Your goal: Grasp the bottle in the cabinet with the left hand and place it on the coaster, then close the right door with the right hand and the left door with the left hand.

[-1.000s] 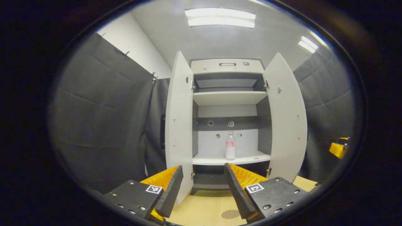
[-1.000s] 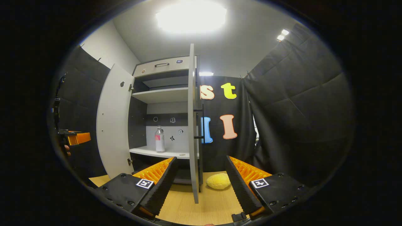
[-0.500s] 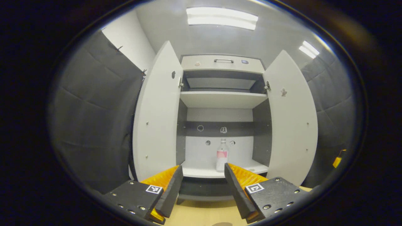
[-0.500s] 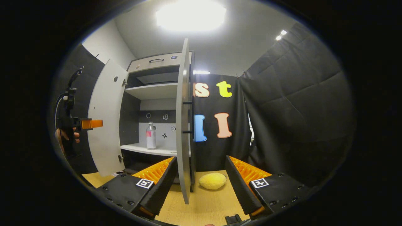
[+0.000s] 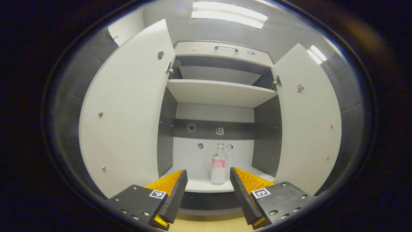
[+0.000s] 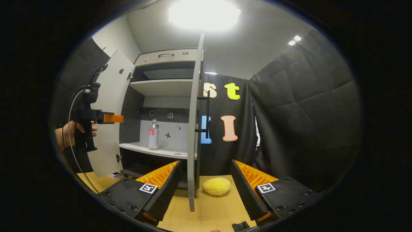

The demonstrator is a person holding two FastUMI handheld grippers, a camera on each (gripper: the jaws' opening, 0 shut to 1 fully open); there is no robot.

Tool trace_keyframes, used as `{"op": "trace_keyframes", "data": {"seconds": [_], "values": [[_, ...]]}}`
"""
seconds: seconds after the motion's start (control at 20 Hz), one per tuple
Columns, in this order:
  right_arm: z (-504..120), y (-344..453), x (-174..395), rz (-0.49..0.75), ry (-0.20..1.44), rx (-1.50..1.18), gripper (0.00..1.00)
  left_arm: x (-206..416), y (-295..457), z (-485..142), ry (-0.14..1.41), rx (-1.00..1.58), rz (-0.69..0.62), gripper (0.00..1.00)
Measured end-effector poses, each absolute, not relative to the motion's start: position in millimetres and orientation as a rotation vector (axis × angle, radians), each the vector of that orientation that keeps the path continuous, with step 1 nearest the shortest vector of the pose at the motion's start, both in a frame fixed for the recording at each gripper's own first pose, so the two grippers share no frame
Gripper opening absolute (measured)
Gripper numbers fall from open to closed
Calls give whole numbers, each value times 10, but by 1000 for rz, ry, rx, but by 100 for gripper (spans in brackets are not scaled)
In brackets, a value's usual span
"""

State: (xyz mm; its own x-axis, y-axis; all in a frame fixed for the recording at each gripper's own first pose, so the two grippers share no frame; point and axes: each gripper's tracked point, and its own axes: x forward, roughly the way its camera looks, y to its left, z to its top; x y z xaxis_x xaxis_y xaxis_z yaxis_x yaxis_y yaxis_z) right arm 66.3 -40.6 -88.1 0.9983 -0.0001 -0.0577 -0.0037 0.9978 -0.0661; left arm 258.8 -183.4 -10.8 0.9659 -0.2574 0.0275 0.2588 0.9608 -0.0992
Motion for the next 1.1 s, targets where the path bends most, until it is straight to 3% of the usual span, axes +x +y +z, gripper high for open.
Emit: {"op": "trace_keyframes", "data": {"seconds": [1.1], "values": [[-1193, -507, 900, -240, 140, -136, 96, 4257, -2732, -838, 65, -50, -411, 80]]}}
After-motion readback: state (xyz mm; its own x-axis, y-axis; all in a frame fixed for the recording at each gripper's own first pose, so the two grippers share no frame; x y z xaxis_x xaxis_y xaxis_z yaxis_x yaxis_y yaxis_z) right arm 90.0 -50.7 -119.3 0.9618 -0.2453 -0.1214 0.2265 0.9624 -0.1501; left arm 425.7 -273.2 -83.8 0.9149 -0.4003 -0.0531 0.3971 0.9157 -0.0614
